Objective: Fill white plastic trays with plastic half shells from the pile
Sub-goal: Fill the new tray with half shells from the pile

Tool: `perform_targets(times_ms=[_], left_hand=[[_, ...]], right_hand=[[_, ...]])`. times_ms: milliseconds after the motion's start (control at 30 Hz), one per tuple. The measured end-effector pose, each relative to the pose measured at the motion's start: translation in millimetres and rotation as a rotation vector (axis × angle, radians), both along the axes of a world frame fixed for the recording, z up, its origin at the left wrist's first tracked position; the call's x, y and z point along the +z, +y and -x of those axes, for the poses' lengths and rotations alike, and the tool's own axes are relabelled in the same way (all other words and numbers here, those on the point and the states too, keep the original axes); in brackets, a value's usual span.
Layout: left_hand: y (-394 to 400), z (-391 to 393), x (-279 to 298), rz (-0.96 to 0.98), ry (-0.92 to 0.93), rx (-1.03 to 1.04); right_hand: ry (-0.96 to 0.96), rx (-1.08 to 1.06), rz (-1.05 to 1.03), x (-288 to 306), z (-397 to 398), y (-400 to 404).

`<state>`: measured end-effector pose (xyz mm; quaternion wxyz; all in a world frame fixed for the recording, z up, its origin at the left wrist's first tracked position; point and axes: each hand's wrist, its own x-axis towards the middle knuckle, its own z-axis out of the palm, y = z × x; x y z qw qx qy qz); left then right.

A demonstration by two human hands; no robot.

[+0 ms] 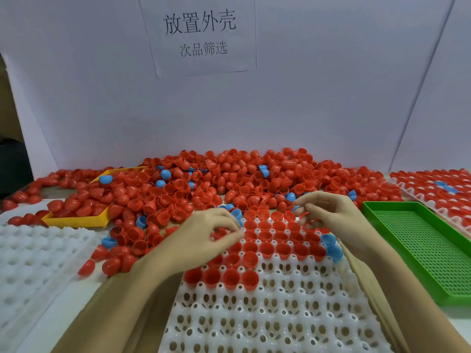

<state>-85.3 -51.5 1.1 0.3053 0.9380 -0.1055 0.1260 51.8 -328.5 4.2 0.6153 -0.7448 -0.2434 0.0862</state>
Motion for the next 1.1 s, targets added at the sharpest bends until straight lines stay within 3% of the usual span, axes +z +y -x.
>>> perform_targets(times_ms=[133,267,400,533,667,1100], left_hand=[[34.2,-16.4,-17.3,-0.022,-0.15,0.329],[63.0,-26.8,-34.9,0.042,-0.2,0.476],[73.4,-46.8,-37.7,-0.148,-0.15,0.356],[78.4,-70.8,-27.4,-0.379,0.087,0.087],[84.6,-91.8,-19.5,-0.495,0.13,0.115],[78.0,-70.8,-30.2,-0.008,-0.301,0.486]], right_hand=[[-0.011,-0.035,-0.008,-1.9,-3.1,-1.9],[-0.002,-0.042,-0.006,-2.7,-4.4,-1.9],[0.011,-0.06,-0.007,-5.9,-6.6,-3.8],[0.023,-0.07,-0.004,-7.6,-7.8,-3.6],[0.033,-0.069,-0.001,-8.3,-9.4,-4.0],[0.001,-0.068,-0.002,-4.6,-7.4,-4.5]])
